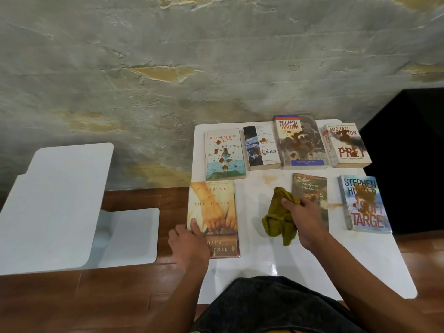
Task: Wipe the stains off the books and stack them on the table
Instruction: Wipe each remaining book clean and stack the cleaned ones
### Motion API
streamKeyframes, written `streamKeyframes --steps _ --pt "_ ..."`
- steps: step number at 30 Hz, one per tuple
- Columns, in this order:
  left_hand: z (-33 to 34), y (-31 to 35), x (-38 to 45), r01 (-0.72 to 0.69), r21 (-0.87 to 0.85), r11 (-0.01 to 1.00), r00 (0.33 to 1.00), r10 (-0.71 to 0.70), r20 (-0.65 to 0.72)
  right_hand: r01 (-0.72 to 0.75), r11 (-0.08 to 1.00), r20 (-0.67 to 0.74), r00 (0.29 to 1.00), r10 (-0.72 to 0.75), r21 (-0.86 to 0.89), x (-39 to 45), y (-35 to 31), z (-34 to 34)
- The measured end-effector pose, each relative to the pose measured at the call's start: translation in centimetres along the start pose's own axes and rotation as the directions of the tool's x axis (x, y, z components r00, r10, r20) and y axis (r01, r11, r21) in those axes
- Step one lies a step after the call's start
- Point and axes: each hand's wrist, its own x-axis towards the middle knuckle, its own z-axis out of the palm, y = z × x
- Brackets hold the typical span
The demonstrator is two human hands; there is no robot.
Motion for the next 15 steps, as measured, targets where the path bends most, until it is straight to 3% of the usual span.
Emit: streamKeyframes --steps 4,15 --pt "0.1 -0.1 0.0 0.014 0.113 0.993 1.0 -0.015 0.009 0.01 1.0 0.008 1.0 -0.01 0.005 -0.4 0.3 0.0" --pt "0.0 -0.8 0.5 -0.058 0.029 0.998 0.998 0.058 0.01 0.001 0.998 0.003 1.0 -0.002 0.06 -0.5 0.3 -0.2"
